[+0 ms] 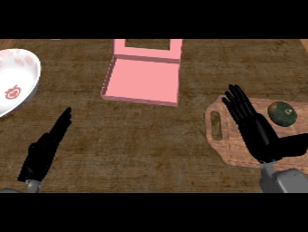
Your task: Pick the bell pepper from the cutting board and place it in the cardboard box
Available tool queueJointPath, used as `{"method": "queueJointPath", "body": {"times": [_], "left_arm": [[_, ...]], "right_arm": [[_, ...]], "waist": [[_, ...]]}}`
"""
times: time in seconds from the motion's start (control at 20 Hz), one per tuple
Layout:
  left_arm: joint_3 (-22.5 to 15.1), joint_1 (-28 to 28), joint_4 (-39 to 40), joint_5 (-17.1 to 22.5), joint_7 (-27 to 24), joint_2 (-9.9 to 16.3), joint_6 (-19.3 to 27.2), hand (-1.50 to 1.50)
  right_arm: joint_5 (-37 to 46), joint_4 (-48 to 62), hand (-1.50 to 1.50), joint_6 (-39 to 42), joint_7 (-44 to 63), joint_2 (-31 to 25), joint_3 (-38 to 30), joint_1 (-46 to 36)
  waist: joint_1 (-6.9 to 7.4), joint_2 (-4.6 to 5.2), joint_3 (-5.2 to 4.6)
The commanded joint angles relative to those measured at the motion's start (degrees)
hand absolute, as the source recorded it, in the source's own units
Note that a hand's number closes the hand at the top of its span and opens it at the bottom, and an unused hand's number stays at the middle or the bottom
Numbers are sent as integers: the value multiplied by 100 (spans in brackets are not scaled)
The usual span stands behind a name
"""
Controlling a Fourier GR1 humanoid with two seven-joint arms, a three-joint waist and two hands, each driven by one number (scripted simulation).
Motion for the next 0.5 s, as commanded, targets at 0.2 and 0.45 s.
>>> {"method": "queueJointPath", "body": {"times": [0.2, 0.45], "left_arm": [[445, -332, -65, -418, 21, -31, 612, 0], [374, -144, -175, -388, 18, -94, 575, 0]], "right_arm": [[-30, 258, -150, 556, -364, -595, -1028, -1667], [1501, 1372, -150, -1307, -368, -751, -1221, -1445]], "waist": [[38, 27, -23], [71, 56, -23]]}}
